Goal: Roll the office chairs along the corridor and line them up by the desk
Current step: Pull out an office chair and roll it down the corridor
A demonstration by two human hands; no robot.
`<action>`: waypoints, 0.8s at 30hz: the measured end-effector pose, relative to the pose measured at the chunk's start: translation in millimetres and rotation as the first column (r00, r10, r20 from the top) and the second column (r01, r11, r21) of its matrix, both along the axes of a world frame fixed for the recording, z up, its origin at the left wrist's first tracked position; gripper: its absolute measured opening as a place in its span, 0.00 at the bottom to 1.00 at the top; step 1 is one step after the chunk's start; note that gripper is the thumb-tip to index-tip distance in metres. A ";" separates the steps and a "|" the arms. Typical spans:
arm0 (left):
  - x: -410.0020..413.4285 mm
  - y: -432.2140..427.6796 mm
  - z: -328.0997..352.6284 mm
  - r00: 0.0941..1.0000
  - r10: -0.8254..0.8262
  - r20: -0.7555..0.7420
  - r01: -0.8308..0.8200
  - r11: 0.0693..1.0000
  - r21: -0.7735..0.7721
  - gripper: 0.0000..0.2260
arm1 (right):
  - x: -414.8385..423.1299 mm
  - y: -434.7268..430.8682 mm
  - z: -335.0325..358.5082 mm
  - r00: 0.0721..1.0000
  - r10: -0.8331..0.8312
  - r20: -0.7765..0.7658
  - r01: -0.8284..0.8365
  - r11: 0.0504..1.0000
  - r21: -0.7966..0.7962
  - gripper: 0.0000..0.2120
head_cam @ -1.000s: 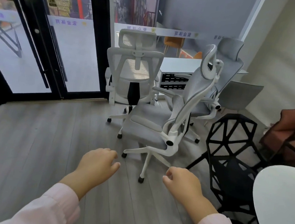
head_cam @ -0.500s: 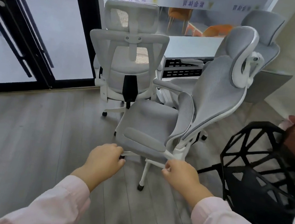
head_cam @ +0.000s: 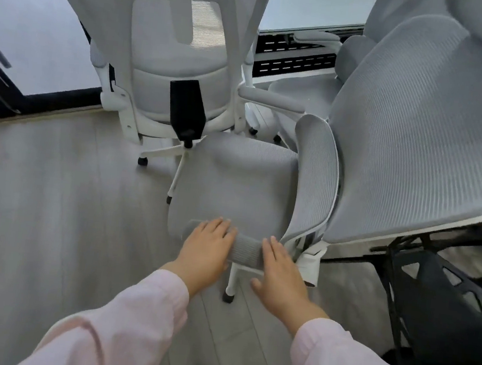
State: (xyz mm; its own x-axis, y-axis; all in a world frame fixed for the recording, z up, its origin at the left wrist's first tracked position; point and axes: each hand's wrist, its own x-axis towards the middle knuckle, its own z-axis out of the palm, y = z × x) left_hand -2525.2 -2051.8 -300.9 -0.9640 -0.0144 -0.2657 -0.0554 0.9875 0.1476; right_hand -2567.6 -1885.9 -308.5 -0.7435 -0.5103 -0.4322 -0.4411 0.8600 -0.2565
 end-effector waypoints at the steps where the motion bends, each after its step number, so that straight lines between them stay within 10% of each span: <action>1: -6.0 -0.8 -8.3 1.000 -0.026 0.009 0.026 1.000 -0.014 0.31 | -1.5 -1.8 -8.3 1.000 0.001 0.000 -0.001 1.000 0.013 0.40; 24: 133.3 58.3 -25.3 0.998 0.056 0.006 -0.055 0.992 -0.113 0.29 | 116.3 86.4 30.6 0.969 0.239 0.065 -0.229 0.965 -0.131 0.32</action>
State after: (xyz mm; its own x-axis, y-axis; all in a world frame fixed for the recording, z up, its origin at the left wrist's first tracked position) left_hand -2392.0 -1993.5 -326.1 -0.9583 -0.0981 -0.2684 -0.1113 0.9932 0.0345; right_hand -2451.3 -1799.5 -278.0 -0.5631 -0.7182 -0.4088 -0.6002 0.6955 -0.3951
